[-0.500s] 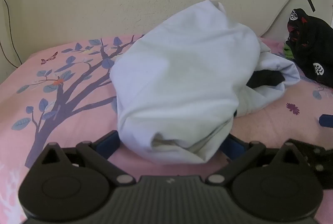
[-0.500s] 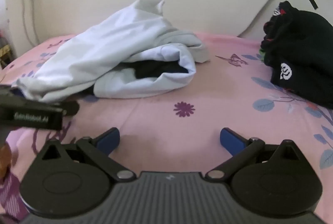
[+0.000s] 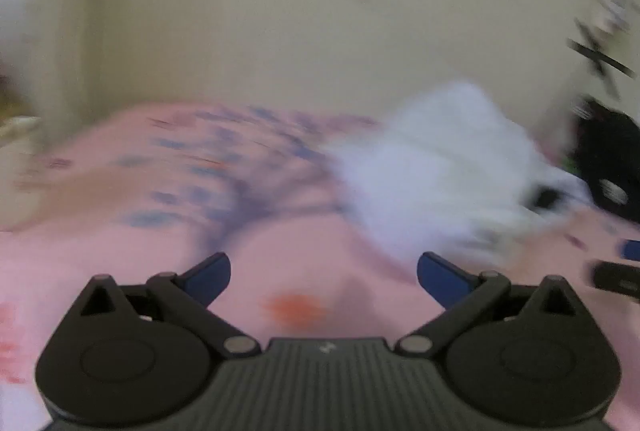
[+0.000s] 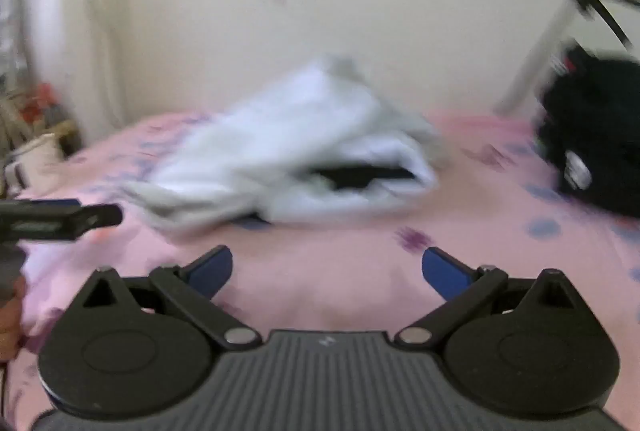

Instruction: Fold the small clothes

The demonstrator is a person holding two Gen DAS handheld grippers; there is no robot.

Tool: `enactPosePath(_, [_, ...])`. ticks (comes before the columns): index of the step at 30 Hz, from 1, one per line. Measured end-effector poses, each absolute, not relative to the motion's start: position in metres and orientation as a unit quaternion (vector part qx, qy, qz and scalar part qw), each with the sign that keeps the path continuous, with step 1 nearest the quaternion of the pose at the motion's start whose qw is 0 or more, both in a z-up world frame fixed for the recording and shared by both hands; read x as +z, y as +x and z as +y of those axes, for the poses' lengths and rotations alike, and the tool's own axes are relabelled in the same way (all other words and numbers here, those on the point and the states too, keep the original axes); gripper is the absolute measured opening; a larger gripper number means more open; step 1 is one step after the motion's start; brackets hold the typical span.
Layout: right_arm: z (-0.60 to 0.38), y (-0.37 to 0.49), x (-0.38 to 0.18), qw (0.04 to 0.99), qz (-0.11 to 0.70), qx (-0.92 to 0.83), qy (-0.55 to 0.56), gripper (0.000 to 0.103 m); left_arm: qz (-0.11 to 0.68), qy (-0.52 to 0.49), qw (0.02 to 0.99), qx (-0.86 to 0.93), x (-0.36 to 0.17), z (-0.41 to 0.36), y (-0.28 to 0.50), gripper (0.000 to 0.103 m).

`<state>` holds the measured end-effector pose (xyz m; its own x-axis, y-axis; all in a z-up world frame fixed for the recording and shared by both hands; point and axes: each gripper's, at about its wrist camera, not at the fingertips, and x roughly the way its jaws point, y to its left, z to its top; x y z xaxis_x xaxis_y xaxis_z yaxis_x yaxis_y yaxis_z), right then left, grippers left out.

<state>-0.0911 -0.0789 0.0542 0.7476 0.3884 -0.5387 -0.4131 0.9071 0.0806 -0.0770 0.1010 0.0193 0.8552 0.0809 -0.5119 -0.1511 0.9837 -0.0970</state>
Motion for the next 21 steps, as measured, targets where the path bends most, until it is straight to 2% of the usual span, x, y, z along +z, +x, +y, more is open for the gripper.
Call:
enactPosePath(3, [-0.039, -0.084, 0.071, 0.927, 0.272, 0.258, -0.023, 0.092, 0.257, -0.123, 0.955, 0.084, 0.019, 0.123, -0.065, 0.095])
enactPosePath(4, [-0.028, -0.077, 0.072, 0.923, 0.276, 0.269, -0.019, 0.085, 0.262, -0.145, 0.951, 0.082, 0.018, 0.131, -0.061, 0.089])
enactPosePath(5, [-0.018, -0.070, 0.073, 0.918, 0.284, 0.276, -0.015, 0.066, 0.266, -0.157, 0.948, 0.080, 0.018, 0.137, -0.058, 0.084])
enactPosePath(6, [-0.004, -0.061, 0.073, 0.911, 0.299, 0.283, -0.012, 0.061, 0.266, -0.161, 0.947, 0.080, 0.017, 0.137, -0.060, 0.083])
enactPosePath(9, [0.020, -0.053, 0.063, 0.894, 0.332, 0.301, -0.018, 0.064, 0.267, -0.169, 0.946, 0.079, 0.017, 0.140, -0.064, 0.083])
enactPosePath(10, [0.034, -0.048, 0.056, 0.889, 0.344, 0.299, -0.033, 0.057, 0.268, -0.167, 0.946, 0.077, 0.017, 0.140, -0.064, 0.083])
enactPosePath(11, [0.040, -0.050, 0.048, 0.887, 0.351, 0.296, -0.043, 0.018, 0.267, -0.164, 0.946, 0.079, 0.016, 0.136, -0.067, 0.084])
enactPosePath(12, [0.040, -0.048, 0.043, 0.886, 0.357, 0.293, -0.038, 0.001, 0.266, -0.160, 0.947, 0.078, 0.017, 0.136, -0.067, 0.084])
enactPosePath(17, [-0.015, -0.031, 0.071, 0.924, 0.308, 0.209, 0.089, 0.000, 0.262, -0.144, 0.951, 0.074, 0.010, 0.127, -0.072, 0.089])
enactPosePath(21, [-0.078, -0.046, 0.137, 0.967, 0.187, 0.127, 0.119, 0.000, 0.264, -0.143, 0.951, 0.068, 0.010, 0.128, -0.071, 0.089])
